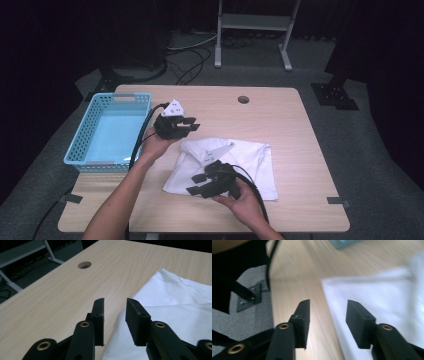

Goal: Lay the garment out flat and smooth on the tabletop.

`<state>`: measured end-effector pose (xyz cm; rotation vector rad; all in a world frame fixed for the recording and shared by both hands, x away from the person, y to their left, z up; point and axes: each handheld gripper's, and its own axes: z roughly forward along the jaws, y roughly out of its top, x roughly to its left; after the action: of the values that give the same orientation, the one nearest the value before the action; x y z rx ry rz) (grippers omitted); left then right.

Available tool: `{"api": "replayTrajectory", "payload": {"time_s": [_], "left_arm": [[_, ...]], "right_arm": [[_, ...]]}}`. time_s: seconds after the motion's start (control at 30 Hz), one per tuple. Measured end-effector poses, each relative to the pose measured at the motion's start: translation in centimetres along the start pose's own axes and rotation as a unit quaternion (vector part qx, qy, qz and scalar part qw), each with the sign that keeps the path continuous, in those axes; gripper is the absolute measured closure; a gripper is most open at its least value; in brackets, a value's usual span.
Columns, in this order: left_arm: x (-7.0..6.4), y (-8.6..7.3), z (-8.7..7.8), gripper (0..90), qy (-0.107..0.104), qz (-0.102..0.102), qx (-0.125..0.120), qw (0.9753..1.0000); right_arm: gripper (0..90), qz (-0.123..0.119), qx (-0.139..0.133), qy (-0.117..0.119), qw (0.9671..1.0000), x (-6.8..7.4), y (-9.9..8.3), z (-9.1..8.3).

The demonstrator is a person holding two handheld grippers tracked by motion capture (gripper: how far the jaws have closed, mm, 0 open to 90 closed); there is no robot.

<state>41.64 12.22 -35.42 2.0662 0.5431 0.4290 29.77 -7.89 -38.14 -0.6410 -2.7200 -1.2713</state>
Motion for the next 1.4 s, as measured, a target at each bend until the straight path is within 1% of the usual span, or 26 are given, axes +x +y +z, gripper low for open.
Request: {"api": "replayTrajectory", "payload": {"time_s": [0.07,0.1,0.13,0.17,0.2,0.23,0.3,0.37,0.43,0.47,0.5,0.53,0.57,0.67,0.7,0.83,0.87,0.93,0.97,1.0,1.03,1.1,1.2,1.3,1.33,1.4], "left_arm": [[-0.6,-0.2,-0.1,66.0,-0.002,0.004,-0.009,1.0000],[-0.8,-0.2,-0.1,64.8,-0.002,0.001,-0.011,0.9999],[-0.8,-0.2,-0.1,64.3,-0.002,0.001,-0.011,0.9999],[-1.1,-0.3,-0.1,64.3,-0.004,0.002,-0.012,0.9999],[-1.4,-0.4,-0.2,63.3,-0.008,0.000,-0.013,0.9999],[-1.7,-0.5,-0.3,62.3,-0.008,-0.003,-0.016,0.9998],[-2.2,-0.7,-0.5,61.2,-0.009,-0.006,-0.018,0.9998],[-2.8,-0.8,-0.7,59.8,-0.010,-0.015,-0.024,0.9995],[-3.4,-1.1,-1.1,58.4,-0.008,-0.022,-0.037,0.9990],[-3.7,-1.1,-1.3,56.5,-0.006,-0.025,-0.039,0.9989],[-4.2,-1.4,-1.5,53.3,-0.001,-0.031,-0.046,0.9985],[-4.6,-1.6,-1.7,52.0,0.002,-0.031,-0.053,0.9981],[-5.0,-1.9,-1.9,50.8,0.004,-0.033,-0.052,0.9981],[-5.8,-2.5,-2.2,48.4,0.004,-0.045,-0.052,0.9976],[-6.2,-2.9,-2.4,47.5,0.005,-0.053,-0.059,0.9969],[-7.4,-3.8,-2.9,45.3,0.008,-0.060,-0.061,0.9963],[-7.6,-3.8,-3.0,44.8,0.006,-0.064,-0.056,0.9964],[-8.2,-4.3,-3.3,43.2,0.007,-0.068,-0.073,0.9950],[-8.4,-4.4,-3.5,43.2,0.006,-0.070,-0.075,0.9947],[-8.6,-4.5,-3.5,43.0,0.003,-0.071,-0.067,0.9952],[-8.9,-4.6,-3.6,41.4,0.004,-0.072,-0.068,0.9951],[-9.4,-4.8,-3.9,41.1,0.005,-0.067,-0.076,0.9948],[-10.1,-4.9,-4.1,40.6,0.001,-0.064,-0.074,0.9952],[-11.0,-5.2,-4.3,39.3,-0.002,-0.056,-0.071,0.9959],[-11.2,-5.4,-4.4,39.3,-0.003,-0.052,-0.072,0.9960],[-11.7,-5.7,-4.7,39.0,-0.003,-0.048,-0.076,0.9960]], "right_arm": [[49.4,0.019,-0.007,-0.018,0.9996,-1.0,-1.3,-1.6],[46.9,0.026,-0.009,-0.034,0.9990,-1.7,-2.0,-2.6],[45.1,0.030,-0.012,-0.042,0.9986,-2.1,-2.5,-3.1],[45.1,0.030,-0.012,-0.042,0.9986,-2.1,-2.5,-3.1],[42.1,0.039,-0.016,-0.053,0.9977,-2.6,-3.0,-3.8],[38.4,0.056,-0.019,-0.070,0.9958,-3.5,-3.8,-4.8],[35.8,0.077,-0.021,-0.097,0.9920,-4.8,-5.0,-5.9],[30.5,0.088,-0.017,-0.123,0.9884,-5.6,-5.7,-6.3],[26.4,0.110,-0.001,-0.148,0.9829,-6.3,-6.4,-6.2],[26.4,0.113,0.002,-0.153,0.9818,-6.5,-6.6,-6.1],[26.2,0.115,0.006,-0.161,0.9803,-6.6,-6.8,-6.0],[24.3,0.112,0.012,-0.179,0.9773,-6.5,-7.0,-5.6],[22.7,0.113,0.016,-0.191,0.9748,-6.5,-7.0,-5.1],[20.5,0.110,0.014,-0.193,0.9750,-6.7,-6.9,-4.3],[19.8,0.113,0.016,-0.194,0.9742,-6.7,-6.8,-4.0],[17.8,0.116,0.026,-0.191,0.9744,-7.2,-6.6,-2.9],[17.8,0.120,0.028,-0.191,0.9739,-7.3,-6.6,-2.8],[17.4,0.119,0.027,-0.189,0.9744,-7.5,-6.5,-2.6],[17.4,0.115,0.028,-0.189,0.9749,-7.5,-6.5,-2.5],[17.4,0.109,0.031,-0.190,0.9753,-7.5,-6.4,-2.4],[17.5,0.105,0.035,-0.189,0.9758,-7.4,-6.4,-2.4],[18.2,0.089,0.043,-0.187,0.9773,-7.4,-6.4,-2.4],[20.2,0.063,0.058,-0.182,0.9795,-7.3,-6.5,-2.5],[20.4,0.041,0.062,-0.168,0.9829,-7.1,-6.7,-2.7],[20.6,0.039,0.064,-0.163,0.9839,-7.0,-6.9,-2.9],[21.1,0.024,0.069,-0.153,0.9856,-6.7,-7.2,-3.1]]}}
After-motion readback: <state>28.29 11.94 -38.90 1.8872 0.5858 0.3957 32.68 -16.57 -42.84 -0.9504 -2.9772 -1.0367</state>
